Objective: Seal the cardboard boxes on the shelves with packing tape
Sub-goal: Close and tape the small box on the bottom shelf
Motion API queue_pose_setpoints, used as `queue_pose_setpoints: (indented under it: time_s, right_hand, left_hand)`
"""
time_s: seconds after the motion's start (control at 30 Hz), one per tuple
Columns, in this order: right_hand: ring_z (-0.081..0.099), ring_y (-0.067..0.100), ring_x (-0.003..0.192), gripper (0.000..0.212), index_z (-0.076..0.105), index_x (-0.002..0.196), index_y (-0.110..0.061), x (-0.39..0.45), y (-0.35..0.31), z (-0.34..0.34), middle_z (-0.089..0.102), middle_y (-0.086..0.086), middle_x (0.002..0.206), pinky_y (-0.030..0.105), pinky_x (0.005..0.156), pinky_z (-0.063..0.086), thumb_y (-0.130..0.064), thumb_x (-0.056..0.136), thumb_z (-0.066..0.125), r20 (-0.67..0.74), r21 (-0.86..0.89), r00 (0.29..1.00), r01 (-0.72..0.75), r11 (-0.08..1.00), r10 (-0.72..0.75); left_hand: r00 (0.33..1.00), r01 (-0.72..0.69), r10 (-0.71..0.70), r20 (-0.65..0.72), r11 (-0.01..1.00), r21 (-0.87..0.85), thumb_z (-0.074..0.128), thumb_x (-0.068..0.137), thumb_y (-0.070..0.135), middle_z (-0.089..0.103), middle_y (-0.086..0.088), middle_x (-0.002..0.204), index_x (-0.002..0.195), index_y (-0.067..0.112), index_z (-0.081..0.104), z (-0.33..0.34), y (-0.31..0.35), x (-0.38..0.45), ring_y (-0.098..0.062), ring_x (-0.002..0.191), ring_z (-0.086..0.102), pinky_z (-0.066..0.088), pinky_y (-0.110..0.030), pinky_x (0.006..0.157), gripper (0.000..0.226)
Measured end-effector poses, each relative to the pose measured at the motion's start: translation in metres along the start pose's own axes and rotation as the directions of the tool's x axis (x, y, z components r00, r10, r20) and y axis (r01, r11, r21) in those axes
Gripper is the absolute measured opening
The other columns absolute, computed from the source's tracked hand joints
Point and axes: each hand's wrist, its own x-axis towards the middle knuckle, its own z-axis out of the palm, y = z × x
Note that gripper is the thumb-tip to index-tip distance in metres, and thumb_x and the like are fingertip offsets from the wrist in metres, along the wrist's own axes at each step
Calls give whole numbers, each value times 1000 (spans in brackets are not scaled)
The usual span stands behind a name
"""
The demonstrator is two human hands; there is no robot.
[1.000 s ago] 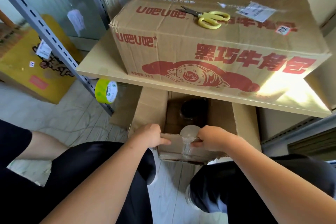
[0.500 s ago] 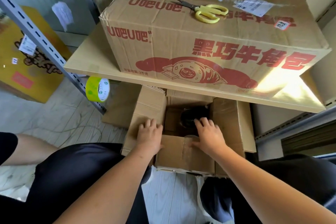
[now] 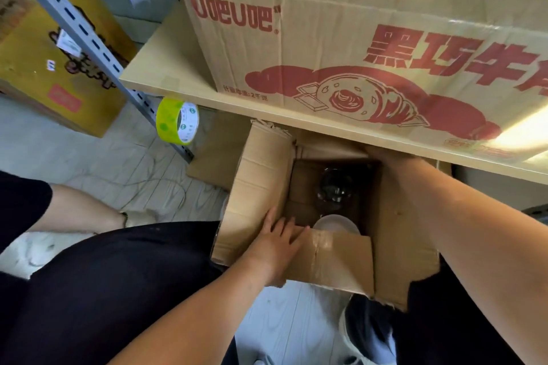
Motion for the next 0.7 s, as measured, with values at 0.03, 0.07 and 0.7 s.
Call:
queue_pose_setpoints:
  time_s: [0.03,0.07,0.7]
  right_hand:
    - [54,23,105,19,57,107,-21,1,2,0,55,-2,92,33,93,50,-37,98,56,-27,83,999,-32,996,34]
    - [53,22,106,28,56,118,-18,2,6,-2,54,-2,95,34,99,47,-38,97,57,-33,130,999,-30,991,35]
    - [-25,45,144,55,37,146,-46,-141,48,-6,-7,10,165,75,103,-20,-63,94,40,193,-965,972,213,151,-136]
  left_hand:
    - [1000,12,-12,9,1000,4,65,83,55,4,-25,162,157,17,-8,-1,0,0,-40,150,10,-13,-66,114,111]
    - [1000,20,-20,19,1000,7,64,86,49,6,-24,163,158,19,-3,0,-1,-1,-39,150,10,-14,-65,114,102]
    - [509,665,-849,142,283,-691,75,84,39,31,-24,153,156,10,4,-66,-80,-39,-38,134,42,42,-48,102,106]
